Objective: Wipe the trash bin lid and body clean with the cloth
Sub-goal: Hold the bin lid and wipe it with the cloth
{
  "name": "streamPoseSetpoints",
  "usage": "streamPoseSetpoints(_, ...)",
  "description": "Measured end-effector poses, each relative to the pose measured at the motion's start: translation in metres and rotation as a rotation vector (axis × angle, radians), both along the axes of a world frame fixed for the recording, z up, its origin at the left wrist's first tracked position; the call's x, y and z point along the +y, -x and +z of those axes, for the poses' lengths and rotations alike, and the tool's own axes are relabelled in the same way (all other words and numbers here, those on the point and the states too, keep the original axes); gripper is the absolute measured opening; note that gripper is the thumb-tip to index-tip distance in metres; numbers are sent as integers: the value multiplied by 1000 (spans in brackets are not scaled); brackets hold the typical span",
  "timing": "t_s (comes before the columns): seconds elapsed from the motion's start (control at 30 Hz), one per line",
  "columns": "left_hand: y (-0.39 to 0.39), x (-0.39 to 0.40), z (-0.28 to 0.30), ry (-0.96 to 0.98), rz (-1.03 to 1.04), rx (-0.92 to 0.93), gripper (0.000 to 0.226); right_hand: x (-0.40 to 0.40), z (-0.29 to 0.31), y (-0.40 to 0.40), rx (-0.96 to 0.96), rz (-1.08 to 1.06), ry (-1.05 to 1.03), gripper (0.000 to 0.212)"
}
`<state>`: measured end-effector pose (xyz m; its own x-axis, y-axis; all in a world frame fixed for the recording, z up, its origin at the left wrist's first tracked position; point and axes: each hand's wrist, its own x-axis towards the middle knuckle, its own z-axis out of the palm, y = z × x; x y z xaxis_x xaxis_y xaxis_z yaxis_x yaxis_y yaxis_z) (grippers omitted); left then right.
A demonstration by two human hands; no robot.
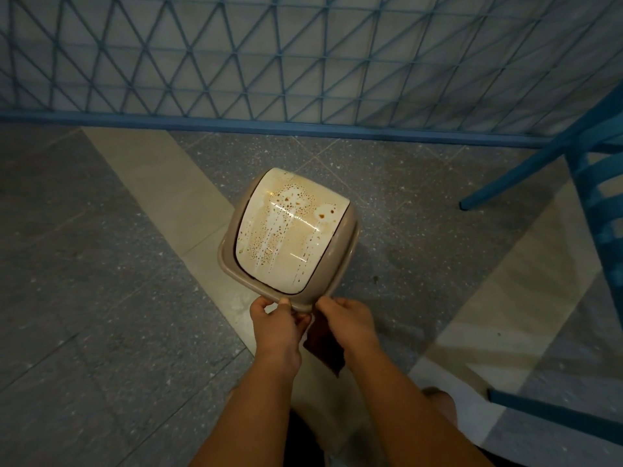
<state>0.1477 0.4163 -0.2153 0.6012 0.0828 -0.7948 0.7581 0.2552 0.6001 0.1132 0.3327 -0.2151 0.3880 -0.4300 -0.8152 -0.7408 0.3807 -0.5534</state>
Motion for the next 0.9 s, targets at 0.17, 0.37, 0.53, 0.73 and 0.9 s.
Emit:
streamPoseSetpoints(0.17, -5, 1, -3, -25, -37, -5, 20, -39, 2, -21, -26, -64, 88, 16)
streamPoseSetpoints(0.37, -4, 2, -8, -27, -57, 11, 18, -82, 5, -62, -61, -154, 124, 20)
streamPoseSetpoints(0.53, 2, -4, -7, -22, -24, 10, 20, -51, 1, -40, -48, -223, 80, 27)
streamPoseSetpoints(0.73, 7, -7, -10, -17, -23, 33, 23, -2, -4, 5, -26, -174, 13, 14)
streamPoseSetpoints(0.9, 17, -9, -11, -22, -20, 76, 22, -4, -5, 23, -12, -74, 65, 15)
